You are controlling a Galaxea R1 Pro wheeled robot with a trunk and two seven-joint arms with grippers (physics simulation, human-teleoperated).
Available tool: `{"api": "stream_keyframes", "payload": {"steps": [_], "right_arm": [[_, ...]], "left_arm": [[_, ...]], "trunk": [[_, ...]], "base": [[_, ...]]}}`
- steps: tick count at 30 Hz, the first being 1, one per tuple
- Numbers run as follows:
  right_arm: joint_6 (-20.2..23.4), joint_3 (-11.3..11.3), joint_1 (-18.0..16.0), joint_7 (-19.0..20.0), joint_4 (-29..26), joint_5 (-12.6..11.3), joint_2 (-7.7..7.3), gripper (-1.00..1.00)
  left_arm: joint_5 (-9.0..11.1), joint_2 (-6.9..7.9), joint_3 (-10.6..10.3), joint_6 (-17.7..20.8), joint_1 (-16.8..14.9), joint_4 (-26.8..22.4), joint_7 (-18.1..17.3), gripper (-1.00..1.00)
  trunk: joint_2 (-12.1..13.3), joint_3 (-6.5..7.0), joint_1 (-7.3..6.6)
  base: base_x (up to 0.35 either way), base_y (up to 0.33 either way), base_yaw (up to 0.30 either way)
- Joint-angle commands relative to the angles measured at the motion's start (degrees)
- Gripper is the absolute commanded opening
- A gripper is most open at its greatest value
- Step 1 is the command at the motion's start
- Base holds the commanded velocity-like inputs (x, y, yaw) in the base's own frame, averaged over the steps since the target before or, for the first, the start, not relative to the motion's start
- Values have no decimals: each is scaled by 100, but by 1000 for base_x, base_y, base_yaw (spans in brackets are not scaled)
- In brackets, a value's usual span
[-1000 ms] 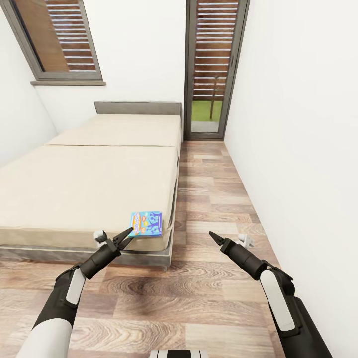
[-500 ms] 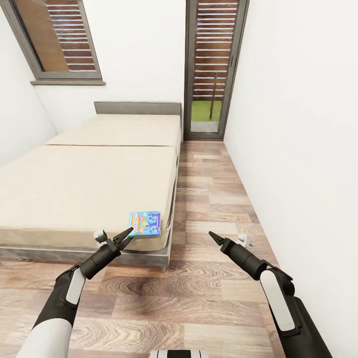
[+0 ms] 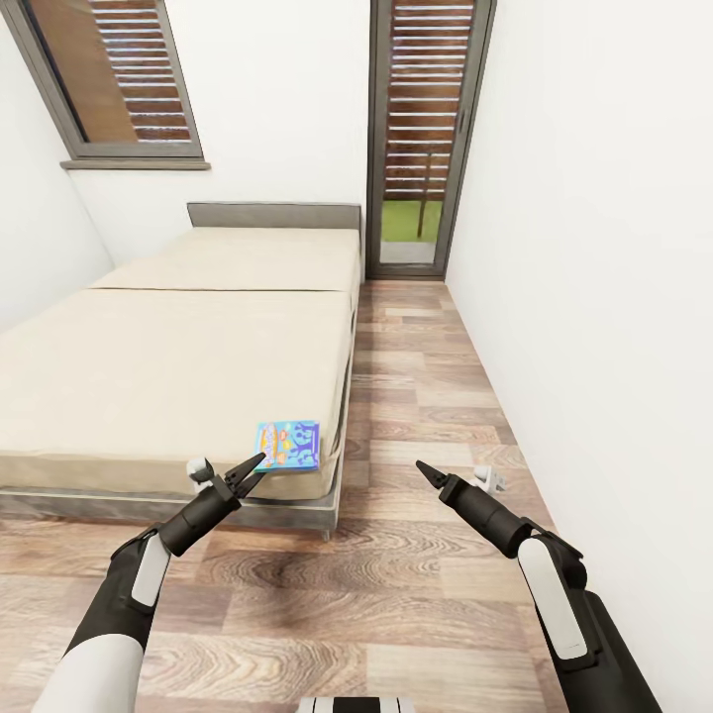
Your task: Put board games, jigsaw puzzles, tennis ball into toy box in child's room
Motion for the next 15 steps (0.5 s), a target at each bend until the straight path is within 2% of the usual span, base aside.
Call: {"api": "stream_keyframes", "payload": {"steps": [1, 7, 15], "right_arm": [[43, -18, -3, 18, -2, -17, 6, 100], [43, -18, -3, 18, -2, -17, 6, 100], [43, -18, -3, 18, -2, -17, 6, 100]], "left_arm": [[-2, -5, 17, 49, -4, -2, -16, 100], [-2, -5, 17, 49, -2, -2, -16, 100], [-2, -5, 16, 49, -2, -2, -16, 100]], "trunk": [[-2, -4, -1], [-2, -4, -1], [-2, -4, -1]], "base": [[0, -37, 0], [0, -75, 0], [0, -15, 0]]}}
